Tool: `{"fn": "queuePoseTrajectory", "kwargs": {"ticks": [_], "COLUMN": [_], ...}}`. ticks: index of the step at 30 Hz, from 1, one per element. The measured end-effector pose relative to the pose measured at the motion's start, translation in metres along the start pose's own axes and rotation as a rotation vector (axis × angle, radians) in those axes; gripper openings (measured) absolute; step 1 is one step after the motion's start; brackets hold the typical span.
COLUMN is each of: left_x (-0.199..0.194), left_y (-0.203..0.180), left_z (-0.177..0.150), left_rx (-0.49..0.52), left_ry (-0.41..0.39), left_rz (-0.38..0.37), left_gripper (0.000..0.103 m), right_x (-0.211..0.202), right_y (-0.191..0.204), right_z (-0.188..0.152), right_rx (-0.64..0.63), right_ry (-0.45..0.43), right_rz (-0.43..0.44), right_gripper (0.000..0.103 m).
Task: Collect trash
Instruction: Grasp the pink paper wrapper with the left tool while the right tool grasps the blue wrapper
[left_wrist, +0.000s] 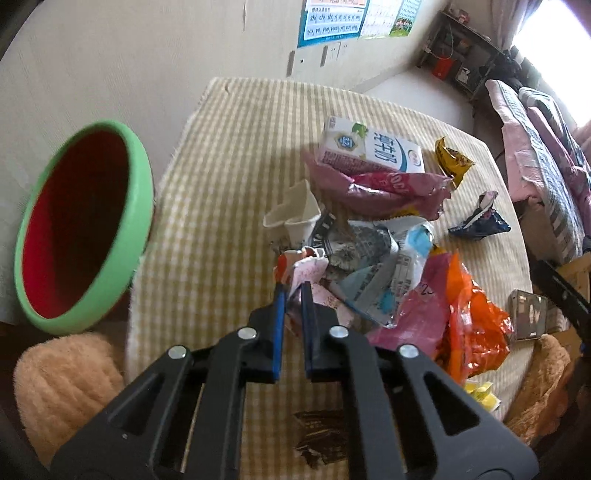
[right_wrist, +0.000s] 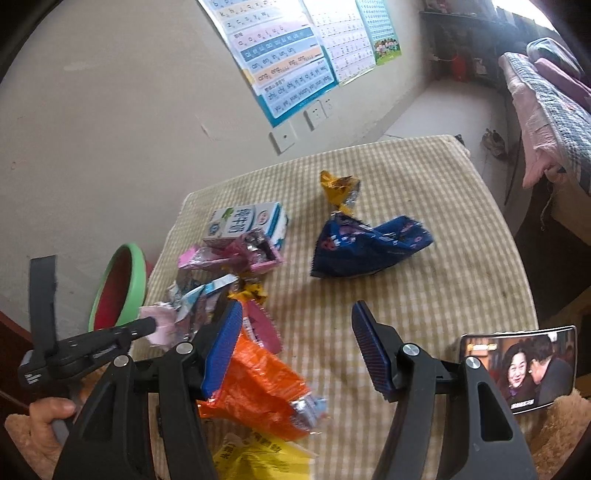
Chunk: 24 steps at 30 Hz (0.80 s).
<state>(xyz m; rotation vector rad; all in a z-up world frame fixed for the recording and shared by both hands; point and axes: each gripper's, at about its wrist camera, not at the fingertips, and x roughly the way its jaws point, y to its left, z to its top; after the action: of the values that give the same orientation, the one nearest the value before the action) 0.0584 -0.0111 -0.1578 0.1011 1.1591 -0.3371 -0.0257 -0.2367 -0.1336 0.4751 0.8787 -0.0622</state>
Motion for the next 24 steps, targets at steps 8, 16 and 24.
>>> {"fn": "queuePoseTrajectory", "kwargs": {"ticks": [8,16,24], "left_x": [0.001,0.001,0.003], "left_y": [0.014,0.017,0.019], "left_z": [-0.002,-0.005,-0.005], "left_rx": [-0.014,-0.018,-0.022], "left_ry": [0.01,0.018,0.021], "left_rz": [0.008,-0.01,-0.007], "left_gripper": [0.008,0.008,0.019], "right_x": [0.014,0.063,0.085], "right_y": [-0.026,-0.037,-0.049], "right_z": [0.037,0.055,0.042], "right_rx": [-0.08,-0.297,-0.289], "right_ry": [0.002,0.167,0.248], "right_rz": [-0.116,-0.152,-0.134], "right_gripper": [0.06,0.062,0.007]}}
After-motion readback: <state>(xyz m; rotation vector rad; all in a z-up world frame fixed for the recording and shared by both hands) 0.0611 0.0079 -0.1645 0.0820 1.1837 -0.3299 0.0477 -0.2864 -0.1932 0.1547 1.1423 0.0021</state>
